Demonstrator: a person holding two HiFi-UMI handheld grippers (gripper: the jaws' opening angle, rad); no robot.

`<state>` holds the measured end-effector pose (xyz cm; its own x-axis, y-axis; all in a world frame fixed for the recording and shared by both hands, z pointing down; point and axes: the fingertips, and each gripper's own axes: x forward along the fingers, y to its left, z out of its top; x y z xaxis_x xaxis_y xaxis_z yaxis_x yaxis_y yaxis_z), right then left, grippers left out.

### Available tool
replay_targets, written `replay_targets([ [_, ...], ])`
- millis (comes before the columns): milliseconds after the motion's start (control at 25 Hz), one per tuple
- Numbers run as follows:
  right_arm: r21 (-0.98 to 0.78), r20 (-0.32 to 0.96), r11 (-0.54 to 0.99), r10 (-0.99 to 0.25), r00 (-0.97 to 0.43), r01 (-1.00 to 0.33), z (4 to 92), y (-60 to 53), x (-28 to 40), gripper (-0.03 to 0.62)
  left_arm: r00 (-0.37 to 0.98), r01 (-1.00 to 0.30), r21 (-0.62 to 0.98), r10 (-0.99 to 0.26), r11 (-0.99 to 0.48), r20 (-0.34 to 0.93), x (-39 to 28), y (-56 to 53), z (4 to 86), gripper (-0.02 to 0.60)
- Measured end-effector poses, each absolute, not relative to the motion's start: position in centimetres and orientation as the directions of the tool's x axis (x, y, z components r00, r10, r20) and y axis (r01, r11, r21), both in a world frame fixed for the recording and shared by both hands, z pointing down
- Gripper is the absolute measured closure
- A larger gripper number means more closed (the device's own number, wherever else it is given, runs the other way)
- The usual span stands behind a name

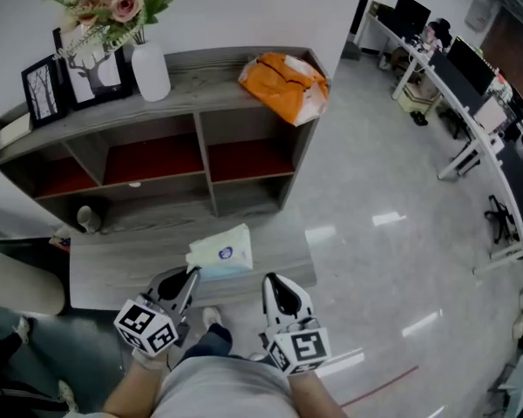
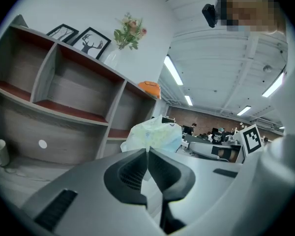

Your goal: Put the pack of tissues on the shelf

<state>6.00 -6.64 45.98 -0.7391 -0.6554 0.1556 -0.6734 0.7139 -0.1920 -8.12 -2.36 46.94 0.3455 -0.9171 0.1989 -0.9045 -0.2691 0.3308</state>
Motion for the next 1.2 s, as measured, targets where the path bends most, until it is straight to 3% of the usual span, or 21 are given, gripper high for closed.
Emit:
replay_targets([
  [520, -0.16, 0.144, 0.632, -0.745, -0.652, -0.758, 45.0, -12.3, -2.0, 0.569, 0.495, -0.845, 0.324, -0.85, -0.424, 0.179, -15.0, -10.3, 46.6, 0.561],
  [1200, -0.168, 0.146, 0.546, -0.81, -0.568, -0.821, 44.7, -15.2, 2.5, 0.569, 0.509, -0.851, 0.266, -0.838, -0.453, 0.199, -10.6, -18.5, 45.6, 0.561],
])
